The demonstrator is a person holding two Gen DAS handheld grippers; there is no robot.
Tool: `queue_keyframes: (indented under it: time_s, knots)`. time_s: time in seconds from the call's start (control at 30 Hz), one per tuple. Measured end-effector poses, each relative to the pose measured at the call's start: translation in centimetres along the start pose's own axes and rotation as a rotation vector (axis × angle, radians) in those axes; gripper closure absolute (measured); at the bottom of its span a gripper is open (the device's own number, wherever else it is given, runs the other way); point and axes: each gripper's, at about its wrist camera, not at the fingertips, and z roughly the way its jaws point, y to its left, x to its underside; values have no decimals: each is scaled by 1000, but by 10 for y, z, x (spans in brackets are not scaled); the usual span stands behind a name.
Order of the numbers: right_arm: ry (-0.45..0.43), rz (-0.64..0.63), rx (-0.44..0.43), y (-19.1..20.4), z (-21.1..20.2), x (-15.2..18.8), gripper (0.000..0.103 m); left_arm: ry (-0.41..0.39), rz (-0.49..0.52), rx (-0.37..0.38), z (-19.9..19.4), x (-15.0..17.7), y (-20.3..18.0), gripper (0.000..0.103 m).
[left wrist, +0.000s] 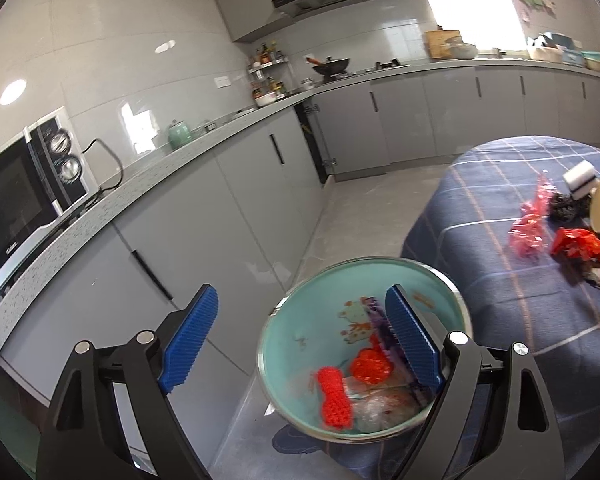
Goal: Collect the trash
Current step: 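Move both tools back over the trash on the table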
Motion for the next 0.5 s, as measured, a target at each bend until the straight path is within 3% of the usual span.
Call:
queue_keyframes:
  time_s: [0.23, 0.5]
  knots:
    - [25, 116, 166, -76, -37, 45, 46, -28, 92, 69, -12, -9, -55, 16]
    - [32, 204, 232, -113, -44, 76, 45, -55, 155, 133, -28, -23, -107, 16]
